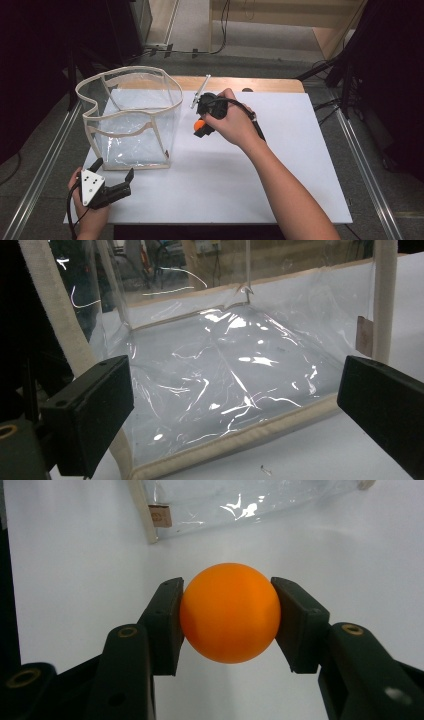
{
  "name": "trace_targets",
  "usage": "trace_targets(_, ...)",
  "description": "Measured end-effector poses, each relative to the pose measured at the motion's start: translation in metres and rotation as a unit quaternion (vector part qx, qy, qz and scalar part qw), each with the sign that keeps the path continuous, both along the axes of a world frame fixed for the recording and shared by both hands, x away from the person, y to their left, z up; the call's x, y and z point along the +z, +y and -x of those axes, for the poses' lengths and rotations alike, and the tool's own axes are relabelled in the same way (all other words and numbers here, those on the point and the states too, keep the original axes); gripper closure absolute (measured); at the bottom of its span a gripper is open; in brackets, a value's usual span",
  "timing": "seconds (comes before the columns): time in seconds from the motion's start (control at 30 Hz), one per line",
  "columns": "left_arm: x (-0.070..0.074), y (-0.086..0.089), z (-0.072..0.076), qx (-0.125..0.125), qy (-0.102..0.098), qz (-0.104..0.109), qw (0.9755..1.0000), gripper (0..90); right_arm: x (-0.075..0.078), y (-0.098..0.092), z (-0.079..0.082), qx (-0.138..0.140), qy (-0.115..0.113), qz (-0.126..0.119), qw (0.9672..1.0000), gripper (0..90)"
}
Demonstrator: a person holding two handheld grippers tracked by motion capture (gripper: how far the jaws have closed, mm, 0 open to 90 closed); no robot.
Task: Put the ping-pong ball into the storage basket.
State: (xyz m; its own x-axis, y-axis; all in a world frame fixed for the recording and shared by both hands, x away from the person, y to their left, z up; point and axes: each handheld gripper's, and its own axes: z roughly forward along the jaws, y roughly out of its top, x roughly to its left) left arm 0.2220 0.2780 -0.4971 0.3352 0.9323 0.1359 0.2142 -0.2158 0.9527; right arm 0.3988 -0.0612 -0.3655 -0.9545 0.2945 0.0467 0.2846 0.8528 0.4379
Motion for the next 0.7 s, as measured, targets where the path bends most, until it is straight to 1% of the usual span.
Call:
trace_targets(0.17, 0.000, 0.000, 0.000, 0.000, 0.000, -0.001, 1.0000, 2.1, 0.004, 0.001, -0.001, 0.001, 0.002, -0.005, 1.0000, 48.0)
trace_targets(0.23, 0.000, 0.000, 0.000, 0.000, 0.000, 0.000, 1.0000, 2.1, 0.005, 0.001, -0.001, 0.004, 0.001, -0.002, 1.0000, 48.0)
trace_targets(0.43, 0.000, 0.000, 0.000, 0.000, 0.000, 0.000, 1.0000, 2.1, 0.010, 0.003, -0.003, 0.009, 0.003, -0.005, 0.9999, 48.1)
trace_targets(0.7, 0.000, 0.000, 0.000, 0.000, 0.000, -0.001, 1.0000, 2.1, 0.016, 0.004, -0.003, 0.009, 0.004, -0.005, 0.9999, 48.1)
